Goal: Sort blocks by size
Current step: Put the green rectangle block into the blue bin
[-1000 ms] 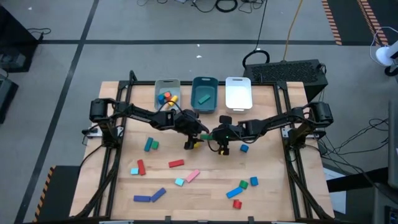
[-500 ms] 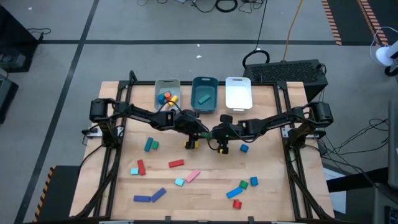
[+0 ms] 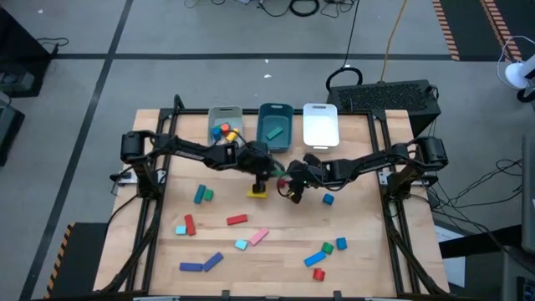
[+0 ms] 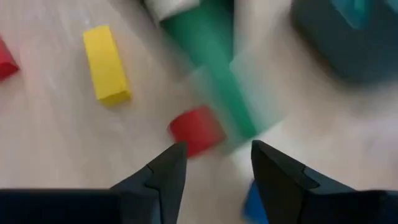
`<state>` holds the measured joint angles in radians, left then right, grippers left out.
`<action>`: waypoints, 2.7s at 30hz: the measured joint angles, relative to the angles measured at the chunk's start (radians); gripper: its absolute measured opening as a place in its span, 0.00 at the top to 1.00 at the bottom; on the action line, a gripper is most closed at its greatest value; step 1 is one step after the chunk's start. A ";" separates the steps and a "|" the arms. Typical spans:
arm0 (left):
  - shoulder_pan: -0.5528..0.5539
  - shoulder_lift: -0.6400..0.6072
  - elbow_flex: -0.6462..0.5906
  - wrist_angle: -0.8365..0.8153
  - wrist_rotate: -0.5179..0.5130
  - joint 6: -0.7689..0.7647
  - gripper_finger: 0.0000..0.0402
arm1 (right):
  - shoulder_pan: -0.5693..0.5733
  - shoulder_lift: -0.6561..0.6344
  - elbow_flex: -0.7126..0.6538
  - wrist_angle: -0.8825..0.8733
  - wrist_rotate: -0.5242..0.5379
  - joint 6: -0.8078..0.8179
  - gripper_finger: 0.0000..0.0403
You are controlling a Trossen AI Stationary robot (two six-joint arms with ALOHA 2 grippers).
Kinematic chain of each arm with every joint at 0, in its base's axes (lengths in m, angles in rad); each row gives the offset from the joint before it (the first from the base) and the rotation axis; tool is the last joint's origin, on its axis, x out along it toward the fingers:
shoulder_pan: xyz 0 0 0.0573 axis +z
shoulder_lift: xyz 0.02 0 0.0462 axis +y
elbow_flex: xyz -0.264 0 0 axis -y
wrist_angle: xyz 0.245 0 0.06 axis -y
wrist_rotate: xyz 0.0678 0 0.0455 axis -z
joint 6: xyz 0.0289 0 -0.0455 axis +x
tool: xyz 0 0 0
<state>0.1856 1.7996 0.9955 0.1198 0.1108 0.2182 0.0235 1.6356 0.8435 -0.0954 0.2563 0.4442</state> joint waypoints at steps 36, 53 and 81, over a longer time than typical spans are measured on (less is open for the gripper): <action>0.162 -0.001 0.422 -0.608 -0.048 0.077 0.70 | 0.070 0.002 0.000 -0.044 0.008 0.117 0.57; 0.238 -0.001 0.436 -0.552 -0.044 0.184 0.70 | 0.070 0.002 0.000 -0.049 0.008 0.117 0.57; 0.371 0.308 0.619 -0.577 -0.022 0.234 0.70 | 0.069 0.002 0.000 -0.045 0.021 0.113 0.57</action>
<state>0.5564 2.1078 1.6142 -0.4577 0.0885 0.4521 0.0921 1.6375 0.8436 -0.1402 0.2772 0.5572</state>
